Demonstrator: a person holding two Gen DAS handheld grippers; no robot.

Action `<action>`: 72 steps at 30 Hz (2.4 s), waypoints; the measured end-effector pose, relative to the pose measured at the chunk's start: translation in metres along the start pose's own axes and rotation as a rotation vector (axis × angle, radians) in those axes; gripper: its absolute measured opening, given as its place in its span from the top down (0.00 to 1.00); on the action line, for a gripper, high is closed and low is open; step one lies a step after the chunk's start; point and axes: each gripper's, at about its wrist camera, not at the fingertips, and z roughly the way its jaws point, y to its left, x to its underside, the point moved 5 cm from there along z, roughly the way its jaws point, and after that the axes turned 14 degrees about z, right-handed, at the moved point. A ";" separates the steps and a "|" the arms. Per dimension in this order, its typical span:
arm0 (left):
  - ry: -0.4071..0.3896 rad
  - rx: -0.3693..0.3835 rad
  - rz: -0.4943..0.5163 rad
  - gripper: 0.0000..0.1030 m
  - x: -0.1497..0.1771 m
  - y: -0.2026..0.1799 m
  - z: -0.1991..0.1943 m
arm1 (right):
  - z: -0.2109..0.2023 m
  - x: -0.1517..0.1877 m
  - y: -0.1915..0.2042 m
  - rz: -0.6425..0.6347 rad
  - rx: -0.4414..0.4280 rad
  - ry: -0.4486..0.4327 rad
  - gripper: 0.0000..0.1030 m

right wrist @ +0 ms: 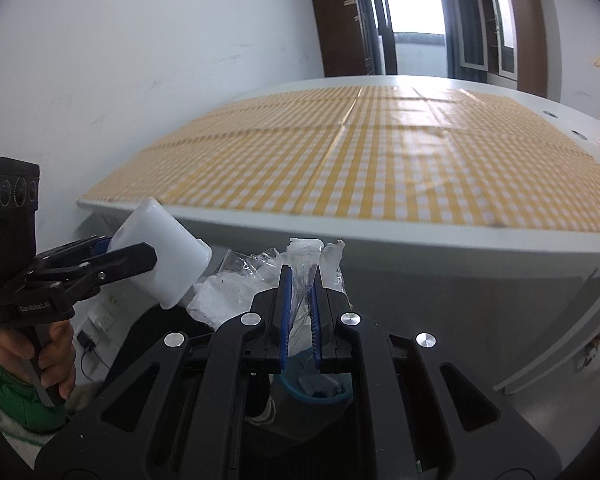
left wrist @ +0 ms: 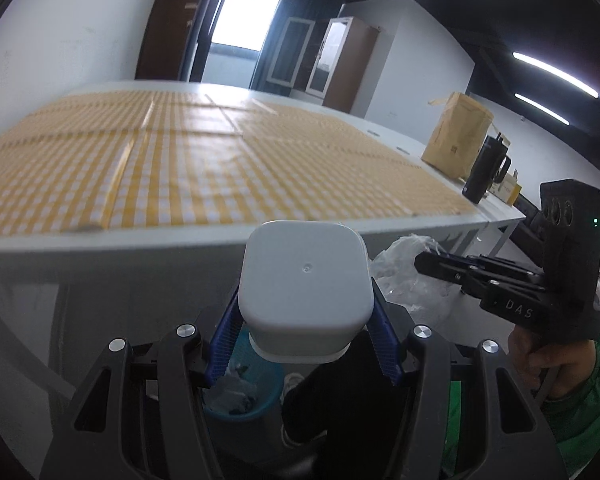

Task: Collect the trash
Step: 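Carry the cup and plastic bag in both grippers down over the wastebasket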

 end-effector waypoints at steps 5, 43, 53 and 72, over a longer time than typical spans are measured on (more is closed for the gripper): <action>0.068 -0.016 -0.028 0.44 0.033 0.011 0.015 | 0.018 0.026 -0.001 -0.007 0.000 0.060 0.93; 0.368 -0.053 -0.324 0.44 0.137 0.078 0.161 | 0.250 0.116 -0.068 0.175 0.149 0.485 0.92; 0.454 -0.088 -0.413 0.44 0.156 0.100 0.213 | 0.312 0.123 -0.094 0.214 0.225 0.567 0.92; 0.598 -0.121 -0.544 0.44 0.184 0.138 0.297 | 0.393 0.152 -0.141 0.299 0.305 0.731 0.92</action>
